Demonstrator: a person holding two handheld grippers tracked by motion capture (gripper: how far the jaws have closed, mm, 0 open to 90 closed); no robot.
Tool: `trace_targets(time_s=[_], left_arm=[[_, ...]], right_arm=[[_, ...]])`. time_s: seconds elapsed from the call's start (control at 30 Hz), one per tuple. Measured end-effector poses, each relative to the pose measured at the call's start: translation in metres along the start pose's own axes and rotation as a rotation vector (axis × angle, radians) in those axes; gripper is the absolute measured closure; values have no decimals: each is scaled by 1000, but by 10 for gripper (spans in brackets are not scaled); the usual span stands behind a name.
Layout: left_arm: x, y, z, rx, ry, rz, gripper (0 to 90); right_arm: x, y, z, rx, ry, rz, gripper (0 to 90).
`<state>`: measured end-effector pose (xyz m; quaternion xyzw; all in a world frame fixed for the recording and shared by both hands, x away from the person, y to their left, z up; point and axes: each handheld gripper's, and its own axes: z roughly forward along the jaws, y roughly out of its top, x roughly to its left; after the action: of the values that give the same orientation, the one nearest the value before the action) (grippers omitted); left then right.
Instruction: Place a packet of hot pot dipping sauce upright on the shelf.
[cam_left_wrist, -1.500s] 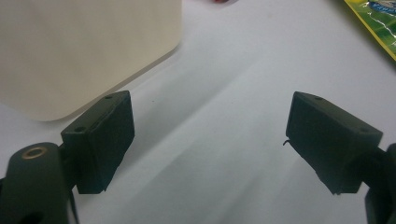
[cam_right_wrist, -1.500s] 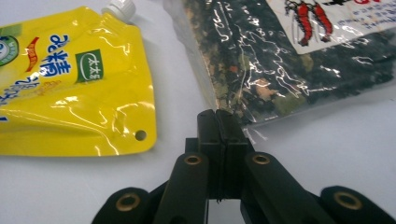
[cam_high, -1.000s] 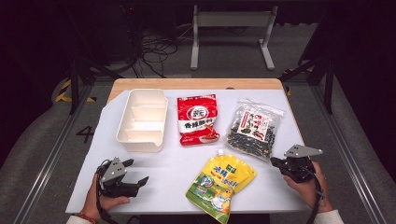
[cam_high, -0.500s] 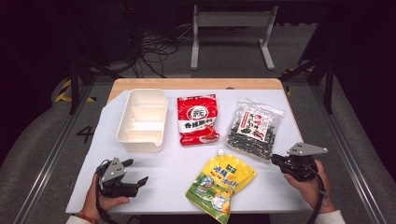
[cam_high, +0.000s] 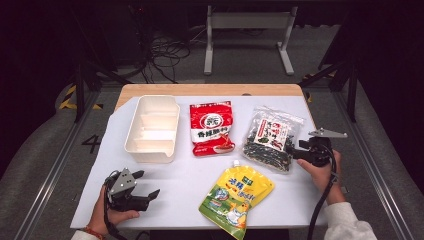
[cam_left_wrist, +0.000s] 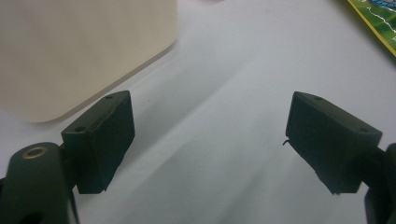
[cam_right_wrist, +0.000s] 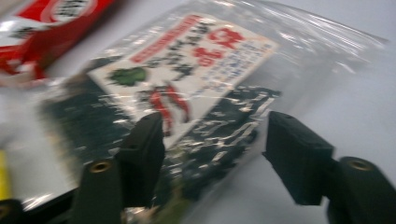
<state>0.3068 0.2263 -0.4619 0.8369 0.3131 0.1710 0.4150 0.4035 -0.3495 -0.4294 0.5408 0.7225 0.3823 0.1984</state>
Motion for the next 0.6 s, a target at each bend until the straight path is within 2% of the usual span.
trace_targets(time_s=[0.13,0.17,0.2,0.23,0.3,0.37,0.47,0.5,0.53,0.6], left_arm=[[0,0,0,6,-7,2,162],[0,0,0,6,-7,2,162],[0,0,0,6,-7,4,162],[-1,0,0,7,-6,5,162],[0,0,1,7,-2,14,162],[-1,1,2,8,-12,14,162],[-1,2,3,11,-13,19,161],[-1,2,4,10,-11,22,161],[-2,3,5,12,-17,17,161],[-3,3,5,16,-16,23,161]], right_arm=[[-7,-3,17,29,49,51,228],[-7,-3,17,29,49,51,228],[-8,-4,20,24,72,82,198],[-7,-4,22,27,78,84,177],[-7,-4,24,28,87,83,170],[-6,-8,27,30,108,106,169],[-4,-6,27,46,136,110,273],[-4,-5,27,55,174,116,377],[-4,-5,27,55,174,116,377],[-3,-6,29,59,222,134,450]])
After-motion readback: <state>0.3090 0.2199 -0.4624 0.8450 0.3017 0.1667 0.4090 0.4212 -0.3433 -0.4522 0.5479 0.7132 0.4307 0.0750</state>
